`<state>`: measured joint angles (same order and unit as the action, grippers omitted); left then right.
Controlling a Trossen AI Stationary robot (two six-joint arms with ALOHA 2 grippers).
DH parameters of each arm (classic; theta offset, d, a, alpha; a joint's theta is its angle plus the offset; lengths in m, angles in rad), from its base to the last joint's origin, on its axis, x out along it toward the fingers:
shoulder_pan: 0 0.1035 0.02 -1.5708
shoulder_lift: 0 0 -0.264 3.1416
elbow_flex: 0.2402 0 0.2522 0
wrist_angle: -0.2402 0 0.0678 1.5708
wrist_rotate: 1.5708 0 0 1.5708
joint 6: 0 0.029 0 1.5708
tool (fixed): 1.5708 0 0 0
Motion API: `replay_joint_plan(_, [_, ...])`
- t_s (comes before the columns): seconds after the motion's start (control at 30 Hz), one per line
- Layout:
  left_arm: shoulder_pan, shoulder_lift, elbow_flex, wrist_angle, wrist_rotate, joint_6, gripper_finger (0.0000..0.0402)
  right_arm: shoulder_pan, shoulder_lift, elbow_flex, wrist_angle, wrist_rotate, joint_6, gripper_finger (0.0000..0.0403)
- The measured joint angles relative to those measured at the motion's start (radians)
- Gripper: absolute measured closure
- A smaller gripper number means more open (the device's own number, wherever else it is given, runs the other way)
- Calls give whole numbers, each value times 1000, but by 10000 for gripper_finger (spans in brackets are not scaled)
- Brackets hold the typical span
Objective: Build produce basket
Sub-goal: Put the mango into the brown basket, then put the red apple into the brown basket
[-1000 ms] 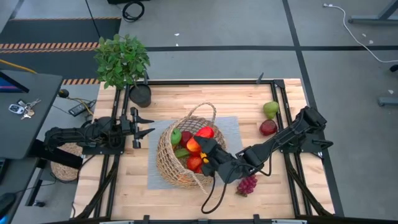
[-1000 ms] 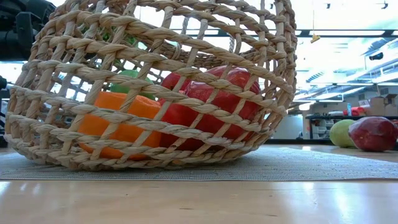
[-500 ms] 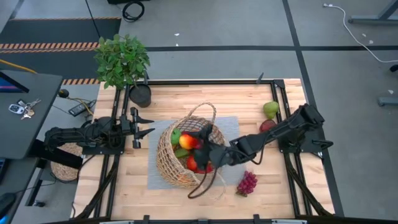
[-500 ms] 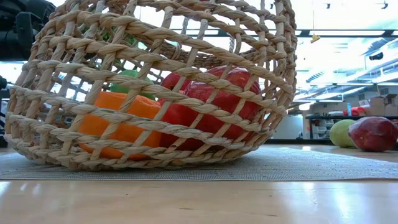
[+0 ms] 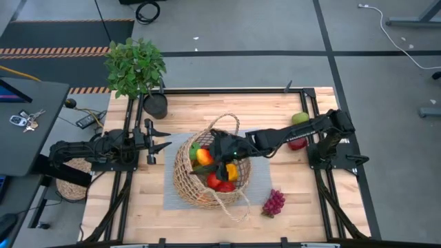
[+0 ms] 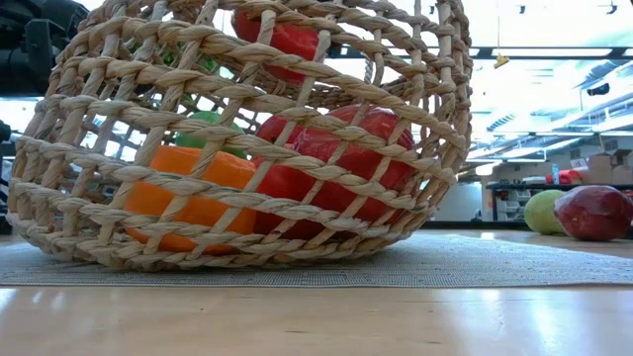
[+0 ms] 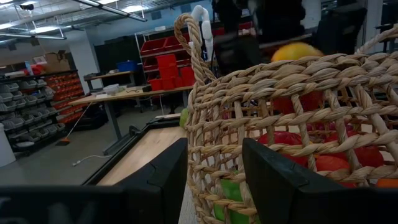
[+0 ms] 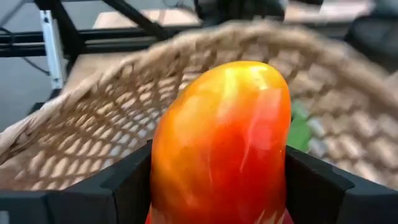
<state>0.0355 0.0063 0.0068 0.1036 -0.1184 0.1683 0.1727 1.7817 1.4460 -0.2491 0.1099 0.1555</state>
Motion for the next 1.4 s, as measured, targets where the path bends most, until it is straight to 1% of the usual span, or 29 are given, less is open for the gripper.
replay_joint_plan(0.1, [0, 0, 0, 0, 0, 0, 241, -12, -1, -20, -3, -34, 76, 105])
replay_joint_plan(0.27, [0, 0, 0, 0, 0, 0, 241, -13, -1, -69, 7, -7, 112, 95])
replay_joint_plan(0.37, [0, 0, 0, 0, 0, 0, 241, -13, -1, -99, 48, -18, 112, 80])
replay_joint_plan(0.53, [0, 0, 0, 0, 0, 0, 241, -13, -1, -103, 84, -49, 112, 48])
replay_joint_plan(0.6, [0, 0, 0, 0, 0, 0, 241, -9, -4, -92, 59, -20, 117, 36])
replay_joint_plan(0.67, [0, 0, 0, 0, 0, 0, 241, 0, -8, -60, 22, 44, 129, 28])
replay_joint_plan(0.8, [0, 0, 0, -1, 0, 0, 241, 31, -20, 49, -148, 174, 150, 25])
replay_joint_plan(0.93, [0, 0, 0, -1, 0, 0, 241, 75, -37, 157, -366, 321, 189, 31])
replay_joint_plan(0.97, [0, 0, 0, 3, 0, 0, 241, 84, -42, 176, -420, 347, 204, 32])
replay_joint_plan(1.03, [0, 0, 0, -3, 0, 0, 241, 101, -56, 197, -517, 357, 236, 34])
replay_joint_plan(1.13, [0, 0, 0, 0, 0, 0, 241, 129, -92, 199, -649, 384, 293, 34])
replay_joint_plan(1.23, [0, 0, 0, 1, 0, 0, 241, 151, -130, 196, -824, 446, 413, 34])
replay_joint_plan(1.3, [0, 0, 0, -1, 0, 0, 241, 158, -158, 174, -918, 468, 502, 34])
replay_joint_plan(1.4, [0, 0, 0, 0, 0, 0, 241, 155, -210, 101, -1002, 467, 613, 34])
